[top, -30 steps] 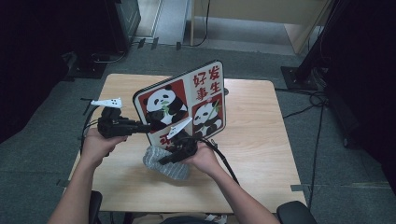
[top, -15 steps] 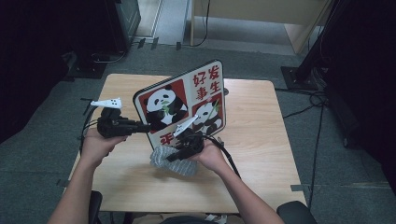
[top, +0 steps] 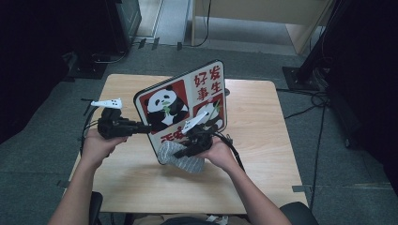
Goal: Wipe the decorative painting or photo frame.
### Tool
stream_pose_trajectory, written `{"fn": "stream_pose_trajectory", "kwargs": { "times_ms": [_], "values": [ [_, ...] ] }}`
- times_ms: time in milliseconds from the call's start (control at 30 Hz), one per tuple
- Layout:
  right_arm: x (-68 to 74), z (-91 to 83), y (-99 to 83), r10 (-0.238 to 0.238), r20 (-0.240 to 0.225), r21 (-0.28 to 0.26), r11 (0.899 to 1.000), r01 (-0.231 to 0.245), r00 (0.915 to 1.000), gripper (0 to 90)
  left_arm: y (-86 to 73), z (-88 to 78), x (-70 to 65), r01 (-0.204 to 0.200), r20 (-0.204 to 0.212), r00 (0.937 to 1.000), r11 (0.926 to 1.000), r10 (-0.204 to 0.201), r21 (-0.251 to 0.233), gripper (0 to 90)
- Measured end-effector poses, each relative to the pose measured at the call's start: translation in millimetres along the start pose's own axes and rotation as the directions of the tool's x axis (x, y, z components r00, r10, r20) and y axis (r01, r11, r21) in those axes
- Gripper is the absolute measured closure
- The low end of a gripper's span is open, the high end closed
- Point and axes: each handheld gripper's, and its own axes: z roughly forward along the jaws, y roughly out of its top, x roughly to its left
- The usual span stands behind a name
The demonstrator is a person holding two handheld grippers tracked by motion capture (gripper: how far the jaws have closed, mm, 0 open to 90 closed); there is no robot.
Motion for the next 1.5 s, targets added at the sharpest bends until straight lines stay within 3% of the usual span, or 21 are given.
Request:
{"fn": "stream_pose_trajectory", "kwargs": {
  "times_ms": [167, 533, 733, 1267, 1500],
  "values": [
    [8.1, -16.4, 7.6, -0.028, -0.029, -0.035, 0.999, 0.027, 0.9992, 70.2, 0.0, 0.5, -0.1, 0.001, 0.001, 1.0, 1.0, -0.001, -0.001, 75.6],
    [25.6, -48.8, 38.6, -0.075, 0.001, -0.062, 0.995, 0.075, 0.9972, 70.1, -0.3, 0.5, -0.5, -0.004, 0.004, 1.0, 1.0, 0.004, -0.001, 75.3],
    [29.6, -70.0, 56.1, -0.065, -0.005, -0.108, 0.992, 0.064, 0.9979, 70.0, -0.5, 0.4, -0.7, -0.001, 0.001, 1.0, 1.0, 0.001, -0.007, 75.7],
    [48.4, -117.1, 121.6, -0.117, 0.074, -0.162, 0.978, 0.128, 0.9904, 69.5, -1.2, 0.7, -0.9, 0.004, 0.006, 1.0, 0.9999, -0.004, -0.012, 75.5],
    [54.9, -129.9, 156.1, -0.112, 0.109, -0.16, 0.979, 0.129, 0.9877, 69.6, -1.7, 0.6, -0.9, 0.0, 0.005, 1.0, 0.9999, 0.0, -0.015, 75.5]
  ]
}}
